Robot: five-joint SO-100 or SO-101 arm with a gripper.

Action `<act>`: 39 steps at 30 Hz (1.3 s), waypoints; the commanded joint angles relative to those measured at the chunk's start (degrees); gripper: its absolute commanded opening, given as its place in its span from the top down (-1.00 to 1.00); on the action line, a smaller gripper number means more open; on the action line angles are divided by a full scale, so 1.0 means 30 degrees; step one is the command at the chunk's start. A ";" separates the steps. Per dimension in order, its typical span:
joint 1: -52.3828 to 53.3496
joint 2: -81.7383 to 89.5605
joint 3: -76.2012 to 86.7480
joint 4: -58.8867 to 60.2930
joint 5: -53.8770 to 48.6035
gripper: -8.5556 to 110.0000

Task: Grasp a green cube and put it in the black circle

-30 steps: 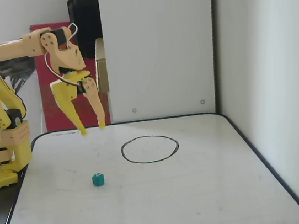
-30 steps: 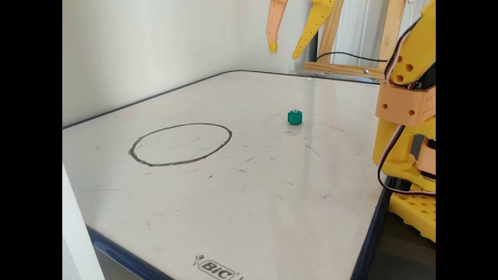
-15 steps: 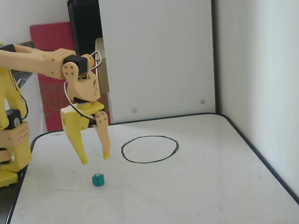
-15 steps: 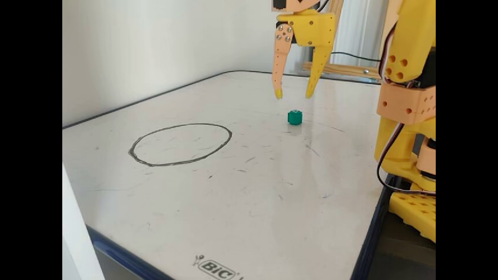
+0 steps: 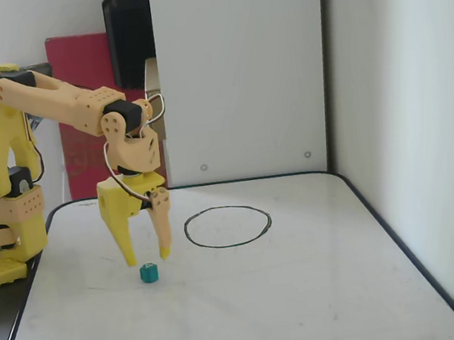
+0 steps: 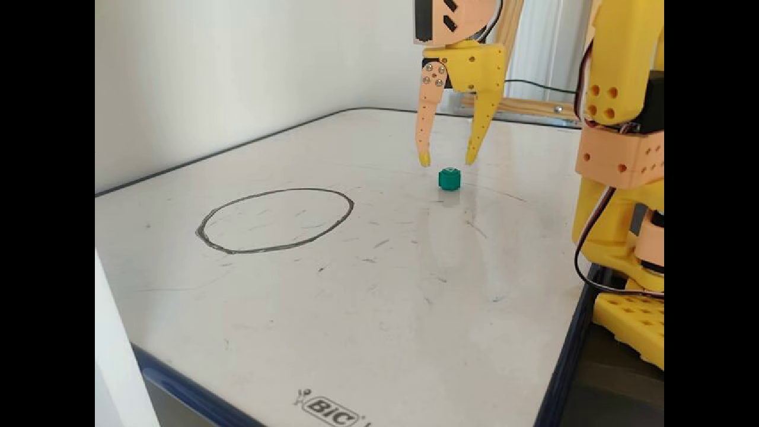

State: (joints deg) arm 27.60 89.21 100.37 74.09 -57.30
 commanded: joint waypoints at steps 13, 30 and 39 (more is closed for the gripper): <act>0.0322 -0.0762 0.0527 -0.1377 -0.0381 0.60; -0.0146 -0.0996 -0.2051 -0.0234 0.2871 0.85; -0.3398 0.2490 -0.7441 0.4805 0.5156 0.85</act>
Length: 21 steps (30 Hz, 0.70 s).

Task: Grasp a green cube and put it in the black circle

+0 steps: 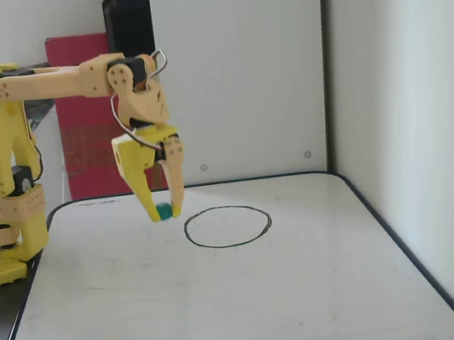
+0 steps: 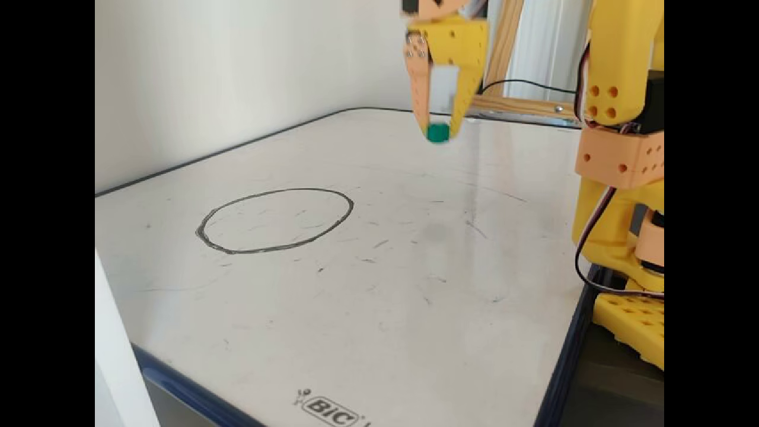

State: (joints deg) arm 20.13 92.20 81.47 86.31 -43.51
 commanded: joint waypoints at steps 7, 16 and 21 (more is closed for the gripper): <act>-0.5889 0.3223 -0.1436 0.0879 0.4307 0.85; -1.1074 -0.0996 -0.2490 -0.2432 0.8379 0.85; -1.1162 -0.4775 -0.4512 -0.3809 0.8584 0.85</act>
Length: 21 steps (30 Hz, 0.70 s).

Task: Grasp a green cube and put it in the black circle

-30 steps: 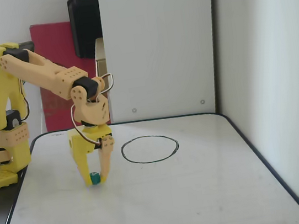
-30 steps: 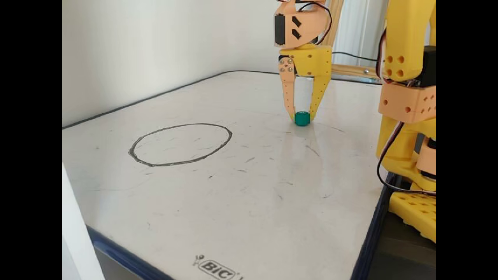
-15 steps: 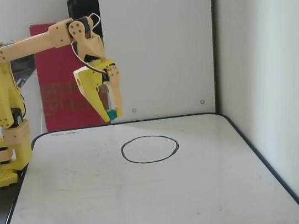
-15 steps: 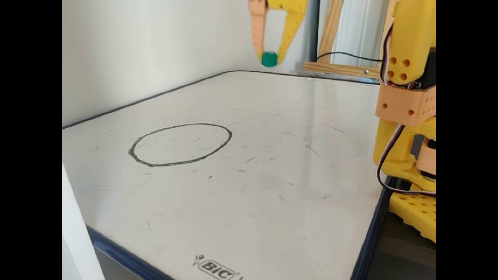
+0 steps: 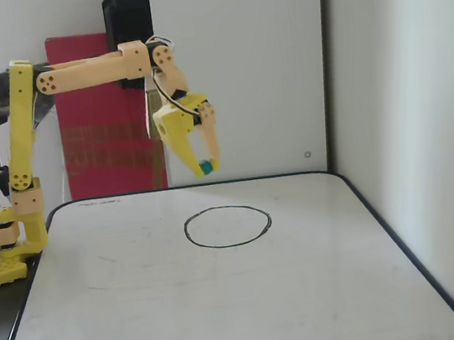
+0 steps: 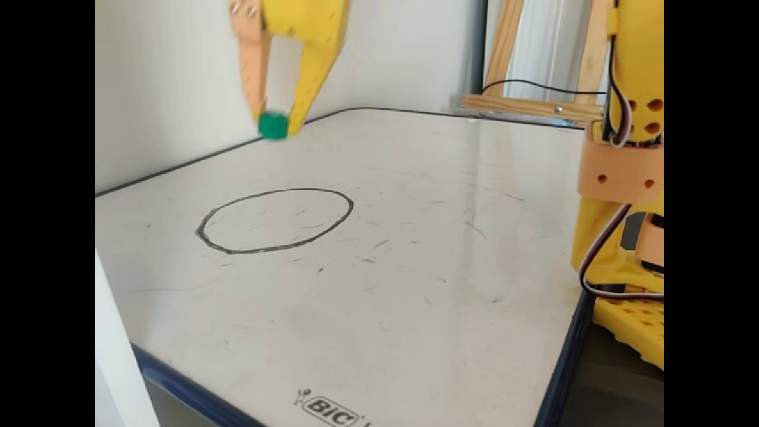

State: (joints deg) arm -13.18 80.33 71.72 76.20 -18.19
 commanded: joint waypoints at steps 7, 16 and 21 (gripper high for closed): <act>0.0674 -0.3955 -0.2637 -0.1377 -0.0146 0.85; 0.1787 -0.5273 -0.2842 -0.2051 -0.0850 0.85; 0.1904 -0.5537 -0.2842 -0.2168 -0.0908 0.85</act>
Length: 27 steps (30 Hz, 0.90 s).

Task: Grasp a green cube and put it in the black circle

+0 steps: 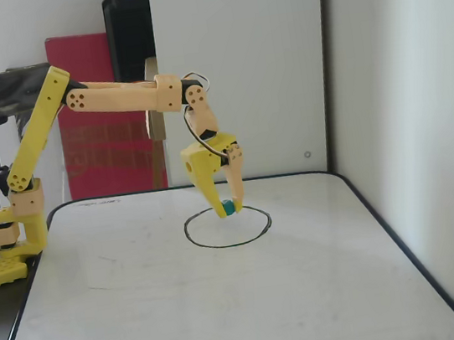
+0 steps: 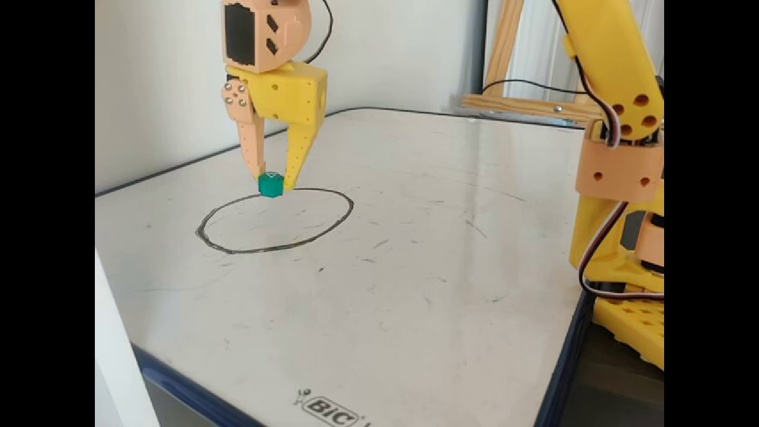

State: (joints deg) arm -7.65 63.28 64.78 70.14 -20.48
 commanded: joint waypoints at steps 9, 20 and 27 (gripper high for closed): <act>-0.0234 -0.0205 -0.0439 -0.0205 -0.0293 0.85; -0.0176 -0.0410 -0.0117 -0.0322 -0.0615 0.85; -0.0205 -0.0410 -0.0088 -0.0293 -0.0615 0.76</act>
State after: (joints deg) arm -7.91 61.61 64.86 69.52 -22.06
